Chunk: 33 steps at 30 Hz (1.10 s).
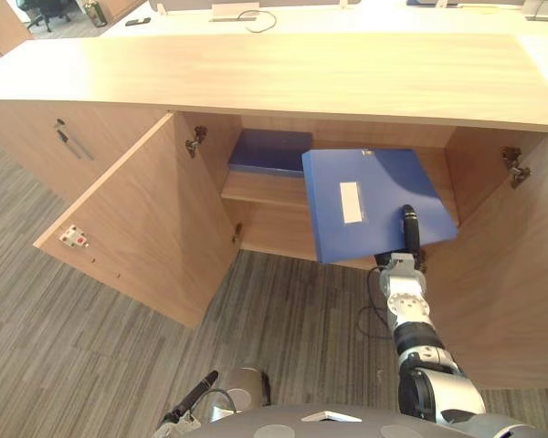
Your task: Walk over to the cabinet, pick up the folder, carry it to the office cabinet, place the folder inside the office cabinet, then close the office cabinet door
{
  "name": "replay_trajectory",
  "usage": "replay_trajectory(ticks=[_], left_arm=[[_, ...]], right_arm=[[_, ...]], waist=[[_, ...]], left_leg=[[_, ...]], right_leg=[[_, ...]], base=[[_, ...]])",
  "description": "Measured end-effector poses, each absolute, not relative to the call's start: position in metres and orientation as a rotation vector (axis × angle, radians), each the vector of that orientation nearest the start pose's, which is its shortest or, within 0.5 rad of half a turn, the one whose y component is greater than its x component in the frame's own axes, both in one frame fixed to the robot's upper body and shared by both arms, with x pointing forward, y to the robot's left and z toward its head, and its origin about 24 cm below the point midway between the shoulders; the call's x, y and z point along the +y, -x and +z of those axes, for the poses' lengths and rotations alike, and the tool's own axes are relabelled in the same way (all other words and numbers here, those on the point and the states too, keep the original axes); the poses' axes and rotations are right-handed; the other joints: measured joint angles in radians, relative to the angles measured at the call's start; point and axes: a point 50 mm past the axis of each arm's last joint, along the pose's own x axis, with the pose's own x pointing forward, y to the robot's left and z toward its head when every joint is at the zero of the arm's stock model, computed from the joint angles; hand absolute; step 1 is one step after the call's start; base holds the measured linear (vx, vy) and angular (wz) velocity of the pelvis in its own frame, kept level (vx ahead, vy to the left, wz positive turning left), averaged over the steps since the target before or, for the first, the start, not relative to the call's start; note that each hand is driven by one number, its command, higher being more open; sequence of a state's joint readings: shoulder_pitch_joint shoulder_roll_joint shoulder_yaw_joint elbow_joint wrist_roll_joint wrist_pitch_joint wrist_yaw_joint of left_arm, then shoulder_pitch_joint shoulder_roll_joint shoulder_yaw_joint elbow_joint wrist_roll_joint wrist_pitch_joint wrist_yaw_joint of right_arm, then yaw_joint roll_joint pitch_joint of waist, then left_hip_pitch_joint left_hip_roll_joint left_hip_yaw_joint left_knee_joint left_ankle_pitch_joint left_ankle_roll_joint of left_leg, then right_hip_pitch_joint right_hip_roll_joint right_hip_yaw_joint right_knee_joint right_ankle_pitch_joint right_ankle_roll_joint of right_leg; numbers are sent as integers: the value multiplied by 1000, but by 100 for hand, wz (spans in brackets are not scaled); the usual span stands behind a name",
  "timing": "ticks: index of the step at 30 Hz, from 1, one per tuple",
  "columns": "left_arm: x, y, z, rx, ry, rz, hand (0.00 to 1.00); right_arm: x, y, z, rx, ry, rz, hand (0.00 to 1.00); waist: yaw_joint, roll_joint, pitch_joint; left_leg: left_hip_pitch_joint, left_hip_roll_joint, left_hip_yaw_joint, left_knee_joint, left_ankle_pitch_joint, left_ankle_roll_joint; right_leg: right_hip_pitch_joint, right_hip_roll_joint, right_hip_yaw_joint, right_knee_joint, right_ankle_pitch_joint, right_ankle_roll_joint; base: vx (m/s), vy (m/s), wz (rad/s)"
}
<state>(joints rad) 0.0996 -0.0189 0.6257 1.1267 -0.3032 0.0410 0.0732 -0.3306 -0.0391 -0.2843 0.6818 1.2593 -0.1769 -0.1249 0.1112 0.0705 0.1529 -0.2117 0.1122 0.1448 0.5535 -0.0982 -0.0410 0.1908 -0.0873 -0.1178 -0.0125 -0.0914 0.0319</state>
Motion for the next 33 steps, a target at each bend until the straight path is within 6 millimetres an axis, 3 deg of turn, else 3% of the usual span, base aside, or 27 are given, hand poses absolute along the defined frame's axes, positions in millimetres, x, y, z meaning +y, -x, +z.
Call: replay_trajectory(ticks=[2,4,7,10,15,16,19,20,21,22,23,26,27,28,29,30,31,33], left_arm=[[199,-34,-175,1184,607,834,100],[198,-35,-175,1177,609,831,100],[198,-35,-175,1176,609,829,100],[196,-30,-175,1190,597,812,100],[196,-20,-176,1220,525,773,100],[196,-17,-176,1223,521,775,100],[192,7,-177,1291,501,785,100],[194,17,-176,1323,463,771,100],[199,24,-175,1335,443,778,100],[201,26,-175,1338,435,783,100],[203,27,-175,1340,425,782,100],[204,24,-174,1328,401,756,100],[202,25,-174,1329,403,755,100],[203,27,-174,1332,400,756,100],[207,31,-173,1336,380,763,100],[210,34,-172,1344,366,765,100],[202,40,-173,1365,388,770,100],[193,46,-174,1374,423,788,100]], right_arm=[[-212,-285,-24,103,-1278,-609,0],[-217,-284,-19,66,-1270,-603,0],[-219,-282,-21,71,-1264,-611,0],[-217,-276,-28,103,-1240,-614,0],[-230,-268,-40,156,-1163,-666,0],[-231,-268,-41,159,-1159,-671,0],[-233,-264,-46,173,-1174,-700,0],[-233,-261,-49,169,-1190,-722,0],[-233,-260,-50,167,-1192,-730,0],[-234,-259,-50,168,-1189,-732,0],[-234,-259,-50,165,-1189,-730,0],[-237,-259,-48,150,-1192,-733,0],[-236,-260,-48,149,-1195,-731,0],[-235,-260,-48,147,-1199,-727,0],[-229,-262,-47,146,-1218,-716,0],[-227,-261,-48,147,-1227,-718,0],[-231,-256,-51,147,-1230,-745,0],[-239,-253,-50,121,-1241,-783,0]], waist=[[-2,16,-13],[-2,13,-13],[-2,6,-19],[2,-13,-54],[27,-4,-77],[28,-3,-77],[19,18,-76],[9,11,-70],[-4,-5,-64],[-8,-9,-64],[-8,-10,-66],[-5,-4,-60],[-2,-1,-55],[2,-10,-49],[4,-51,-33],[0,-71,-21],[-6,-52,-30],[0,-24,-43]], left_leg=[[41,5,8,-71,-32,-6],[65,0,27,-141,-40,-2],[126,-17,30,-251,-52,7],[164,-60,45,-358,-12,22],[210,-115,56,-454,10,41],[219,-124,52,-469,3,41],[286,-136,19,-521,20,64],[321,-146,10,-519,18,77],[353,-157,-8,-518,12,93],[361,-160,-18,-518,10,95],[362,-157,-39,-511,8,99],[362,-120,-86,-496,5,95],[359,-113,-97,-484,-4,80],[360,-117,-101,-481,-8,72],[359,-142,-104,-467,-26,48],[362,-153,-117,-452,-48,35],[351,-121,-133,-437,-63,10],[345,-89,-140,-442,-65,-9]], right_leg=[[-17,7,28,1,-6,0],[-42,5,40,1,13,25],[-42,0,44,1,18,33],[-55,-31,53,-10,25,45],[-81,-65,68,26,20,66],[-97,-70,70,61,4,75],[-245,-87,53,419,-47,90],[-284,-120,13,569,-44,88],[-309,-168,-35,681,-48,74],[-315,-184,-60,712,-66,50],[-332,-194,-100,717,-95,16],[-345,-168,-126,566,-114,18],[-343,-164,-118,458,-86,47],[-340,-165,-109,398,-49,55],[-333,-185,-74,306,54,57],[-323,-199,-61,291,80,86],[-303,-174,-98,264,67,83],[-283,-135,-122,218,70,82]], base=[[16,82,-37],[30,82,-19],[46,89,-9],[43,57,-8],[25,79,-9],[29,86,-15],[41,100,-13],[81,102,33],[95,82,46],[113,49,54],[97,8,49],[76,-69,53],[35,-100,25],[56,-190,19],[36,-191,15],[62,-321,34],[65,-262,29],[98,-203,17]])
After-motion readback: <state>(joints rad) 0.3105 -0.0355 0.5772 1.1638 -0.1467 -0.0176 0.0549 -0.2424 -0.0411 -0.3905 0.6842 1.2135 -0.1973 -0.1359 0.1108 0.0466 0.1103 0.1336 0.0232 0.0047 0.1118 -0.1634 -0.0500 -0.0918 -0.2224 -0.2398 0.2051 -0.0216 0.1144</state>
